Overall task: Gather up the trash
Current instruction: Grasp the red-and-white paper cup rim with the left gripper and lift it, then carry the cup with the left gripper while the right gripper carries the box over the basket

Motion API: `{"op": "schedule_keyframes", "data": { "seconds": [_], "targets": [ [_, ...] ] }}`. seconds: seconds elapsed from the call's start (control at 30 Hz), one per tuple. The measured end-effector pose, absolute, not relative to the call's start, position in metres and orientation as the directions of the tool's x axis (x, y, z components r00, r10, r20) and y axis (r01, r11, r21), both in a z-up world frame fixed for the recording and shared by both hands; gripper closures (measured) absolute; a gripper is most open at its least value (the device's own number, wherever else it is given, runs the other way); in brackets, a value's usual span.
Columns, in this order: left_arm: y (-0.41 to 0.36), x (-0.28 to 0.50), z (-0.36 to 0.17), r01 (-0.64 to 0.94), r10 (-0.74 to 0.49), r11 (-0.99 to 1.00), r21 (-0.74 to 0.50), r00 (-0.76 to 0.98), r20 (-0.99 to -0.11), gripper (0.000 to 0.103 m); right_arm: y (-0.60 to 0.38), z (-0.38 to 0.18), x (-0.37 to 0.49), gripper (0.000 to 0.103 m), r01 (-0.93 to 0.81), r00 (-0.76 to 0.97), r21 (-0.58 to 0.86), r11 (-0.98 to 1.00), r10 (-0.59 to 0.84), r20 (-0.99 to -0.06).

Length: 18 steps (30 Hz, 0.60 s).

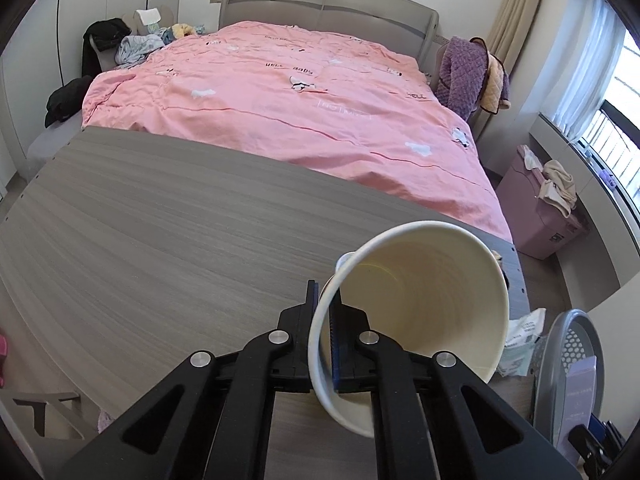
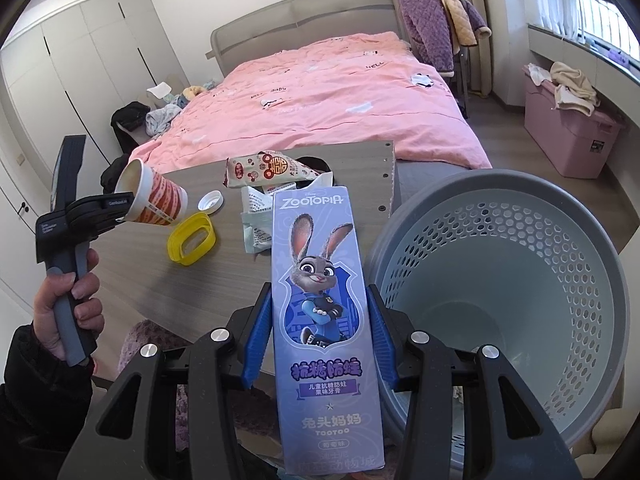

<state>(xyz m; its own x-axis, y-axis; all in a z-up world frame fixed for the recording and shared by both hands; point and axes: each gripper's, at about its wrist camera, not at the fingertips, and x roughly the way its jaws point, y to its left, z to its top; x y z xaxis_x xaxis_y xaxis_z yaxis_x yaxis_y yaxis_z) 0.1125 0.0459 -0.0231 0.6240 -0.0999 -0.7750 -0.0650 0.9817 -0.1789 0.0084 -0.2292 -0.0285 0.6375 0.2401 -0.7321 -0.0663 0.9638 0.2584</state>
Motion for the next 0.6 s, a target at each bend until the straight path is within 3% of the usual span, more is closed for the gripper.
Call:
{"op": "schedule_keyframes", "data": {
  "seconds": [0.6],
  "targets": [
    [-0.111,0.061,0.009,0.347,-0.348,0.923,-0.165,0.574,-0.741,0.098,-0.295,-0.017,-0.025,0.059,0.093,0.713,0.257,0.962,0.116,-0.691]
  ]
}}
